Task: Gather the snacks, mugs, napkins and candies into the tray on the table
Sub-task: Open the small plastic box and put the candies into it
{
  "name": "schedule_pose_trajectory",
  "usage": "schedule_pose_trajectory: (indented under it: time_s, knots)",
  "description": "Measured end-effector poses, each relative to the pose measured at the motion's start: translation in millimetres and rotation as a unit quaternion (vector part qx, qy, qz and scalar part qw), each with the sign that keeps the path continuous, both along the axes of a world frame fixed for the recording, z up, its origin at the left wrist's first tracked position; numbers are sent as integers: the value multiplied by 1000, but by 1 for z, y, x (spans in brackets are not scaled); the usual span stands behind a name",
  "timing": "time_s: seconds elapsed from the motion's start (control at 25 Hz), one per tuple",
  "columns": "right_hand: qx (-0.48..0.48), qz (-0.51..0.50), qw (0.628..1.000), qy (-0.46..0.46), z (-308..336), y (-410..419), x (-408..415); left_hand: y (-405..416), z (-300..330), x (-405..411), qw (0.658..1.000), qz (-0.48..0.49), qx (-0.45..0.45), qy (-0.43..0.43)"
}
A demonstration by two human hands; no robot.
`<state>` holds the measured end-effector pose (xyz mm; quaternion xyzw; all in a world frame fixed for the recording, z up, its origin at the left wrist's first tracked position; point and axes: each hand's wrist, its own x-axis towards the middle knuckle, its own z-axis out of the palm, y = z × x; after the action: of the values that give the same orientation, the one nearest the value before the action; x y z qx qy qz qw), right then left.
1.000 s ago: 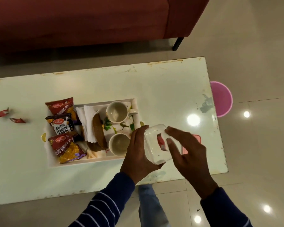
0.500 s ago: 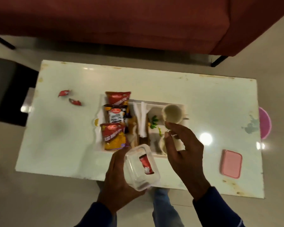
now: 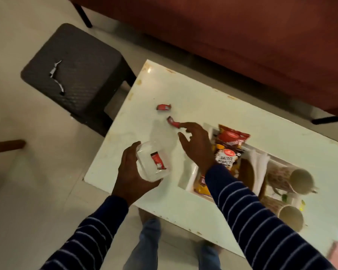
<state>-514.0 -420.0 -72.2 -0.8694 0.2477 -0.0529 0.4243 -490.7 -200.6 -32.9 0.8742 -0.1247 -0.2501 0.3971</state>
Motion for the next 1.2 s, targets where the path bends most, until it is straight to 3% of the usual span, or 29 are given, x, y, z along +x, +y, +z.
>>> schedule_pose_trajectory:
  time_s: [0.2, 0.32, 0.52, 0.64, 0.72, 0.84, 0.92, 1.04, 1.2]
  knots:
    - [-116, 99, 979, 133, -57, 3, 62, 15, -36, 47, 999, 3, -17, 40]
    - [-153, 102, 972, 147, -75, 4, 75, 18, -51, 62, 998, 3, -23, 51]
    - [-67, -12, 998, -19, -28, 34, 73, 19, -63, 79, 998, 0, -36, 46]
    - [38, 39, 997, -54, 18, 75, 62, 14, -66, 86, 998, 0, -43, 41]
    - [22, 71, 996, -42, 26, 86, 58, 11, -67, 88, 998, 1, -41, 42]
    - [-2, 12, 997, -80, 14, 63, 83, 13, -68, 90, 999, 1, -33, 40]
    - [-57, 11, 997, -45, -8, 40, 107, 15, -68, 89, 998, 6, -33, 45]
    - [-154, 89, 977, 113, -51, 12, 130, 16, -63, 84, 997, 14, -25, 66]
    - [-202, 157, 956, 146, -72, 7, 127, 19, -62, 82, 998, -5, -20, 60]
